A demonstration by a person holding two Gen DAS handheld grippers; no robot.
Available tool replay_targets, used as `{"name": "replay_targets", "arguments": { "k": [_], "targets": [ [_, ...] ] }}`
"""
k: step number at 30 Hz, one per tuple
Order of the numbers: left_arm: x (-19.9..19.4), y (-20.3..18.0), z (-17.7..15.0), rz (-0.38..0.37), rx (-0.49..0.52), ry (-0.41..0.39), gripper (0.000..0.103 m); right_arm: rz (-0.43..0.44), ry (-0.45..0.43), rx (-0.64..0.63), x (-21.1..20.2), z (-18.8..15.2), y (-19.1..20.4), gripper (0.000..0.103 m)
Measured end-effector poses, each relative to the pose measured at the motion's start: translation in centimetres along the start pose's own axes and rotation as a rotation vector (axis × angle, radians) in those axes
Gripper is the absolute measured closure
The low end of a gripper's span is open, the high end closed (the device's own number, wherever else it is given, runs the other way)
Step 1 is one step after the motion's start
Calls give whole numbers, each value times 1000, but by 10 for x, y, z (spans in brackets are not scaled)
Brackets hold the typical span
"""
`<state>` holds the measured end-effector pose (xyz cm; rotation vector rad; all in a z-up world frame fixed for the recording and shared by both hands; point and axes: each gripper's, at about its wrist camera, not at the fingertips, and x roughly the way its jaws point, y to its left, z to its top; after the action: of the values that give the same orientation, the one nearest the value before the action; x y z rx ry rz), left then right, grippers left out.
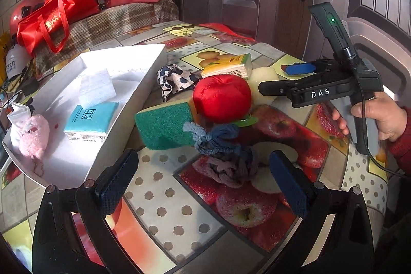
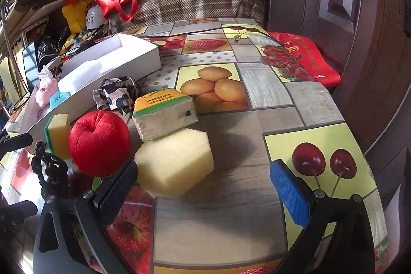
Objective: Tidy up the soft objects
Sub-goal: 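Withdraw both tools from the box toward the remaining items, then grasp the green sponge and rope toy with the left tool while the right grasps the yellow sponge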
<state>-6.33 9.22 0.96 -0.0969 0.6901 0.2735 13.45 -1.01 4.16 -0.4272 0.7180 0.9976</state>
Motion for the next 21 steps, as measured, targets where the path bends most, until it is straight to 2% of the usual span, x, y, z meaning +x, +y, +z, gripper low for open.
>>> {"name": "replay_targets", "arguments": {
  "k": [2, 4, 7, 8, 10, 11, 12, 13, 18, 21],
  "targets": [
    [8, -1, -1, -8, 4, 39, 1, -6, 9, -45, 4, 1, 7, 0],
    [14, -4, -1, -20, 17, 70, 8, -24, 3, -105, 5, 3, 17, 0],
    [20, -9, -1, -24, 33, 100, 11, -44, 51, -184, 17, 3, 30, 1],
    [22, -10, 0, -28, 32, 106, 13, -50, 69, -201, 21, 2, 33, 4],
    [27, -9, 3, -37, 22, 116, 23, -40, 56, -199, 18, 3, 32, 18],
    [30, -9, 4, -47, 16, 123, 27, -33, 52, -190, 17, 3, 30, 31],
    [32, -9, 5, -59, 13, 131, 36, -37, 47, -176, 16, 4, 27, 37],
    [33, -9, 4, -66, 11, 143, 71, -46, 43, -159, 15, 4, 24, 37],
    [16, -11, 4, -78, 18, 61, 72, -84, -27, -75, 2, 6, 10, 40],
    [0, -16, 3, -42, 52, -23, 72, -126, -102, 2, -12, 5, -2, 40]
  ]
}}
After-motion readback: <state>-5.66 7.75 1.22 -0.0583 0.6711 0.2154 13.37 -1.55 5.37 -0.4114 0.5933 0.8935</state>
